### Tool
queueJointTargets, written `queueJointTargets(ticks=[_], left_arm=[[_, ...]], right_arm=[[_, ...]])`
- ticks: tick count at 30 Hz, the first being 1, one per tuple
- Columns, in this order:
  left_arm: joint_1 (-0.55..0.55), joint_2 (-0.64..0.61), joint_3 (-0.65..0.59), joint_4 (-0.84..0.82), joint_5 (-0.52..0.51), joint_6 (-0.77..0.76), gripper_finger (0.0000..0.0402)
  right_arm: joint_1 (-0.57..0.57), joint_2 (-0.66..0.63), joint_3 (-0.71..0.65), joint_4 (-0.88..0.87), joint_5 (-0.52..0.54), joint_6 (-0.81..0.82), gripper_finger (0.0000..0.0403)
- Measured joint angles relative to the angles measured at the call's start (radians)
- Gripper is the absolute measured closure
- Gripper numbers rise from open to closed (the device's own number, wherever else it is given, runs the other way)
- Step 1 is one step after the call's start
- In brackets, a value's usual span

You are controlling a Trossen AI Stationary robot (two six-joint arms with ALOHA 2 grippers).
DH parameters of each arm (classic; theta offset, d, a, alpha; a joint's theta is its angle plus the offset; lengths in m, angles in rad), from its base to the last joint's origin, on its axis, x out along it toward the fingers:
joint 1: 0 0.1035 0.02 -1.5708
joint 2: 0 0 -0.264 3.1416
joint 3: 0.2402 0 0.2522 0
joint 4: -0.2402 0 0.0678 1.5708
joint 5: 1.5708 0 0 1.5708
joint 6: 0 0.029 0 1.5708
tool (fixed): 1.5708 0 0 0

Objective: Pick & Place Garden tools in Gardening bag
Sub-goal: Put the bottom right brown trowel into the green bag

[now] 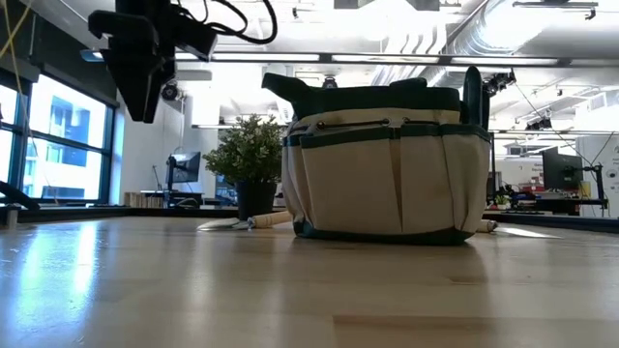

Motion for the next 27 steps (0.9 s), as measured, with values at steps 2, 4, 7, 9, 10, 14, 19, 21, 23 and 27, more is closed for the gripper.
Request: queueJointTargets(ticks=[2,4,7,9,10,14,19,21,23,27], left_arm=[[0.0,0.0,0.0,0.003,0.009,-0.002,0.0162],[0.0,0.0,0.0,0.002,0.023,-0.002,0.0162],[0.0,0.0,0.0,0.003,0.03,-0.001,0.0162],[0.0,0.0,0.0,0.002,0.03,0.003,0.0162],[0.0,0.0,0.0,0.002,0.03,0.003,0.0162],[-0.001,0.0,0.0,0.002,0.032,0.005,0.0162],[0.0,0.0,0.0,0.002,0.032,0.006,0.0162],[-0.005,0.0,0.0,0.002,0.032,0.005,0.0162],[-0.015,0.0,-0.001,0.002,0.031,0.005,0.0162],[-0.051,0.0,-0.001,0.002,0.029,0.003,0.0162]], right_arm=[[0.009,0.0,0.052,0.022,0.118,-0.113,0.0357],[0.015,0.0,0.106,0.036,0.23,-0.234,0.0357],[0.024,0.0,0.176,0.049,0.412,-0.43,0.0357],[0.025,-0.001,0.215,0.061,0.519,-0.579,0.0357],[0.024,-0.001,0.234,0.067,0.566,-0.656,0.0357],[0.013,-0.002,0.286,0.09,0.754,-0.954,0.0357],[-0.032,-0.002,0.292,0.227,0.919,-1.339,0.0357],[-0.056,-0.002,0.292,0.306,0.976,-1.495,0.0357],[-0.078,-0.002,0.292,0.389,1.048,-1.64,0.0357],[-0.11,-0.002,0.292,0.54,1.214,-1.915,0.0357]])
